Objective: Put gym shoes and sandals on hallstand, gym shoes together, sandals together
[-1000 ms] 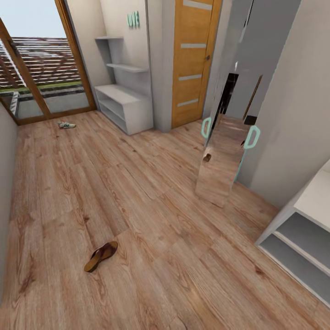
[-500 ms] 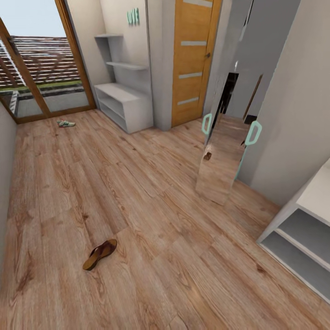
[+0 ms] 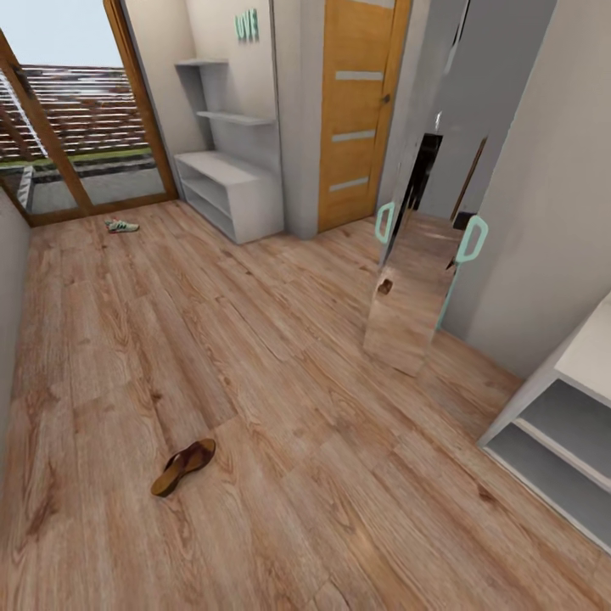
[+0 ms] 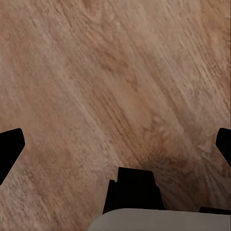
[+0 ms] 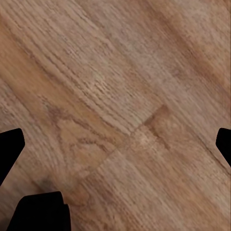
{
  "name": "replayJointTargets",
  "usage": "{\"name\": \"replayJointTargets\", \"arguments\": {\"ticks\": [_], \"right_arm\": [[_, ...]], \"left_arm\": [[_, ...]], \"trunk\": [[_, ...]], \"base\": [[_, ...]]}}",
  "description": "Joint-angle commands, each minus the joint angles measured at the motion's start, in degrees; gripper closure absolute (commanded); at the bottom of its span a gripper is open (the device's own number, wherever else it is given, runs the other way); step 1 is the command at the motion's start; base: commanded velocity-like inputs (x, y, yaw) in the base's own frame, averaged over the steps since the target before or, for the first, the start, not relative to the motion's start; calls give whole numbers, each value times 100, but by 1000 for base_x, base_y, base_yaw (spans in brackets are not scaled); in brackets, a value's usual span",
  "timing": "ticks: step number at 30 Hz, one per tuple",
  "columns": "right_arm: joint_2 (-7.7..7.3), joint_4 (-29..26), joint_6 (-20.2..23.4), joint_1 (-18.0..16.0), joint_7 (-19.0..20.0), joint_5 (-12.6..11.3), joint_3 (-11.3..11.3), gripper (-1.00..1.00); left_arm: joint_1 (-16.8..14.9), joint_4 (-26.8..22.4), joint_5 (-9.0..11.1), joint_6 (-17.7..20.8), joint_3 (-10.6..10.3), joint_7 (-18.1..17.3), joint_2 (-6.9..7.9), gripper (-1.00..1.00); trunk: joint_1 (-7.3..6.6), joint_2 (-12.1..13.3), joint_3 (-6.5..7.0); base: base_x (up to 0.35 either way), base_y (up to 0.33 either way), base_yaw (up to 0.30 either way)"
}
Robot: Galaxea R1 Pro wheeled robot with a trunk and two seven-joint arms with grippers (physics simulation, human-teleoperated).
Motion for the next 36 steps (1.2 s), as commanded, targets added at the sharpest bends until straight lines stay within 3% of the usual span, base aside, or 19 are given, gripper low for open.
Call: {"name": "replayJointTargets", "arguments": {"ticks": [1,14,28,36], "right_arm": [[1,4,-22,-2,4,2,-9,-100],[1,4,-29,-2,4,2,-9,-100],[1,4,-29,-2,4,2,-9,-100],[1,4,-29,-2,4,2,-9,-100]], "left_arm": [[-5,5,49,-17,-11,-2,1,-100],[-5,5,49,-17,-11,-2,1,-100],[1,-3,54,-25,-11,-3,7,-100],[6,-4,57,-26,-11,-2,9,-100]], "trunk": [[22,-43,-19],[307,-564,-182],[307,-564,-99],[307,-564,-62]], "base": [[0,0,109],[0,0,182],[0,5,198],[0,225,154]]}}
